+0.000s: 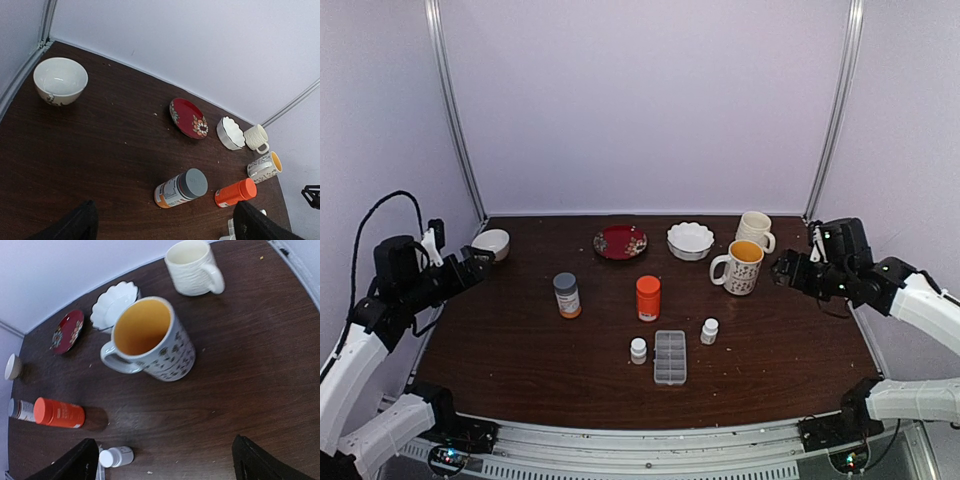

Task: Sort the pills into containers
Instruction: Pick up the pill container from the center of the board.

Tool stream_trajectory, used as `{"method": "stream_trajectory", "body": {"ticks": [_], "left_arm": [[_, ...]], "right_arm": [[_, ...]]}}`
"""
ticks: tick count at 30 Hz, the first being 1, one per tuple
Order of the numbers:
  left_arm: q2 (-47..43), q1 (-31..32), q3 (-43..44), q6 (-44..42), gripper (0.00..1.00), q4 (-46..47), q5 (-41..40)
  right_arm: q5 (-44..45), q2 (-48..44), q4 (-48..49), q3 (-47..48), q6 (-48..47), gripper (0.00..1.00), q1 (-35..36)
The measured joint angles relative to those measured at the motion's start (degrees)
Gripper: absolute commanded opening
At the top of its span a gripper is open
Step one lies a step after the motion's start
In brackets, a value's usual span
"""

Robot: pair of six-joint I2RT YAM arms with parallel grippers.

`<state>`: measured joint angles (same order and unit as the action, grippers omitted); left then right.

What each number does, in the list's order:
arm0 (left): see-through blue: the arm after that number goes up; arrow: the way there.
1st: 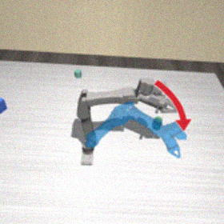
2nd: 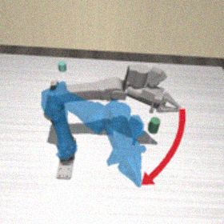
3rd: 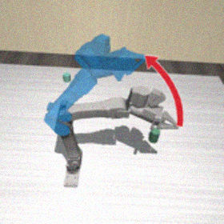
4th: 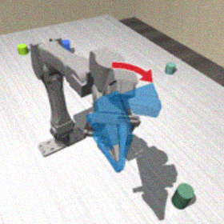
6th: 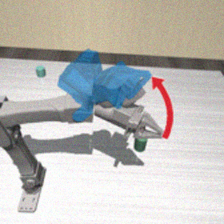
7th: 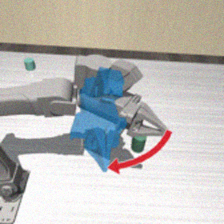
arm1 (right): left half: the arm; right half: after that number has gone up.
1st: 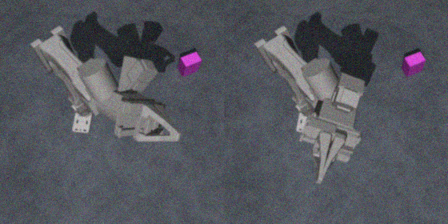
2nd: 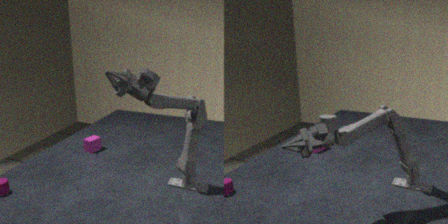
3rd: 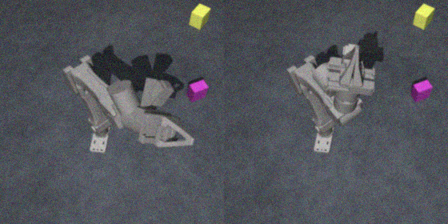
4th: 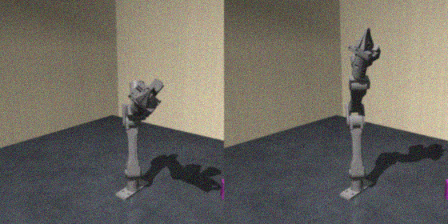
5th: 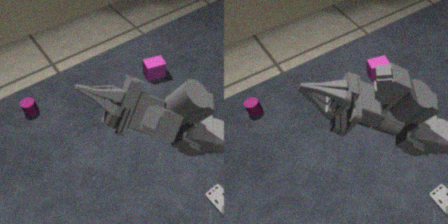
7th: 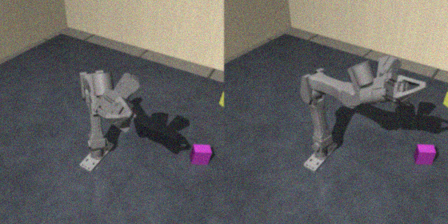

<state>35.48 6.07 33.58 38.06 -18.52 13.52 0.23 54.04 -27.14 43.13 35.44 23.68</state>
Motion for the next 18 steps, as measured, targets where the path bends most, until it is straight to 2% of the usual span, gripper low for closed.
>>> {"method": "stream_trajectory", "body": {"ticks": [4,10,14,18], "left_arm": [[2.08,5.05,-0.5,0.63,0.98,0.61,1.38],[3.06,16.94,-0.48,1.27,0.98,0.94,-2.97],[5.35,23.63,-0.48,1.51,0.98,0.96,-7.98],[9.44,30.51,-0.48,1.2,0.98,2.01,-13.03]], "right_arm": [[0.85,4.66,-0.52,1.38,4.5,0.95,12.57],[2.16,13.25,0.26,6.27,12.7,0.94,27.45],[3.39,19.21,0.24,9.6,16.7,0.91,33.73],[3.69,25.14,0.63,12.92,19.37,0.89,37.09]]}}
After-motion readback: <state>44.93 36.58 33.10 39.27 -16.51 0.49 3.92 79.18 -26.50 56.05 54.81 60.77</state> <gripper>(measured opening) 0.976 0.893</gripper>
